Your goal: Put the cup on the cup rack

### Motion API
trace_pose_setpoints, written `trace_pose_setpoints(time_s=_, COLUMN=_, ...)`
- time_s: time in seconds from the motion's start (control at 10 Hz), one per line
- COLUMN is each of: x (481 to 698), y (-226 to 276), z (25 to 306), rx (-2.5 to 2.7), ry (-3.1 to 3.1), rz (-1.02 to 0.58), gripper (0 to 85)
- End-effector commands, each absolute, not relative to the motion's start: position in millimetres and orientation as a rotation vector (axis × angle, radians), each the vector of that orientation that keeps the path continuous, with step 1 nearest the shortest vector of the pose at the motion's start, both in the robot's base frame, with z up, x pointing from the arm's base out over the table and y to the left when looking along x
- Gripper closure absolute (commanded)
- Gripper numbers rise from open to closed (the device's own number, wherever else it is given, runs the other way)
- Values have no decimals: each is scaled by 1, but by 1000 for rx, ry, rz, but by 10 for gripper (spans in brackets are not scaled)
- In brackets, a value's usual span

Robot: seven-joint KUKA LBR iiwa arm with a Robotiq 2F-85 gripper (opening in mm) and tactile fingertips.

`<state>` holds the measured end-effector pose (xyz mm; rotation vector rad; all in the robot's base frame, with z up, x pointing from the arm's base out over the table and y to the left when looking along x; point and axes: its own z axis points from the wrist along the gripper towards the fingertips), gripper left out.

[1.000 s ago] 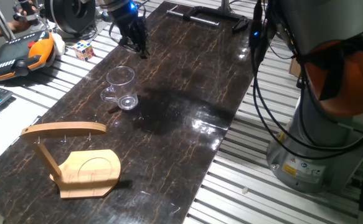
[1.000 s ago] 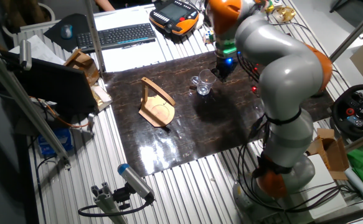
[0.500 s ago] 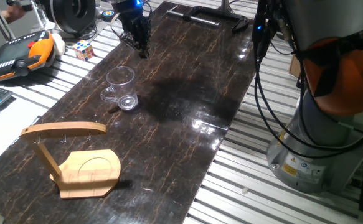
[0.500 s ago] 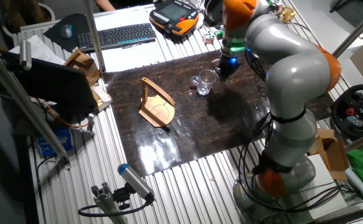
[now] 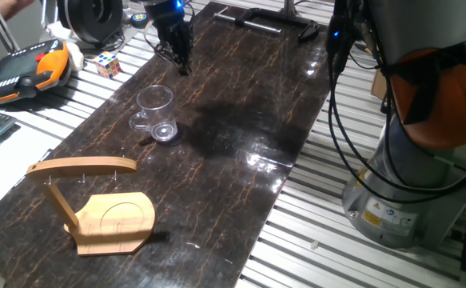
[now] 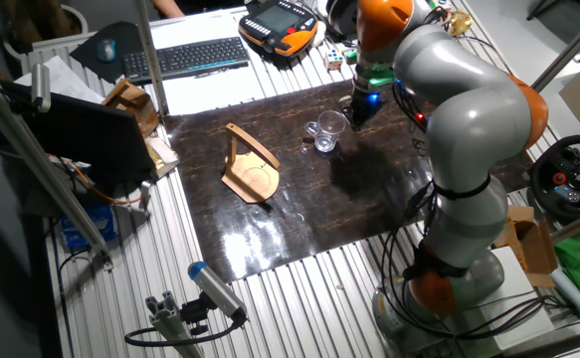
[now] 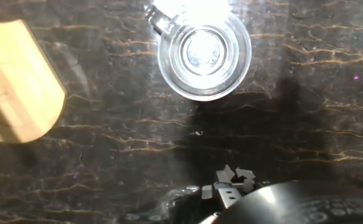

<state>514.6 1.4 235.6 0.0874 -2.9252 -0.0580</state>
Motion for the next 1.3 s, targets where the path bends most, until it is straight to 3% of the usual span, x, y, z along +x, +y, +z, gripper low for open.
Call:
trace_pose_setpoints(time_s=0.0, x=515, y=1, z=236, rx=64, ry=-2930, rz=-28, gripper=840)
trace_pose_setpoints(time_s=0.2, x=515, y=1, z=236, rx=58, ry=-2915, rz=-17, gripper=783)
trace_pose_setpoints(time_s=0.6, x=554, y=14, z=219, rx=33, ry=-2987, rz=25, gripper=527)
trace_pose_setpoints(time_s=1.0, x=585, y=43, z=195, rx=17, ry=-3022, rz=-1, gripper=500)
trace_pose_setpoints(time_s=1.2, x=590, y=53, z=189, rx=51, ry=-3029, rz=14, gripper=490)
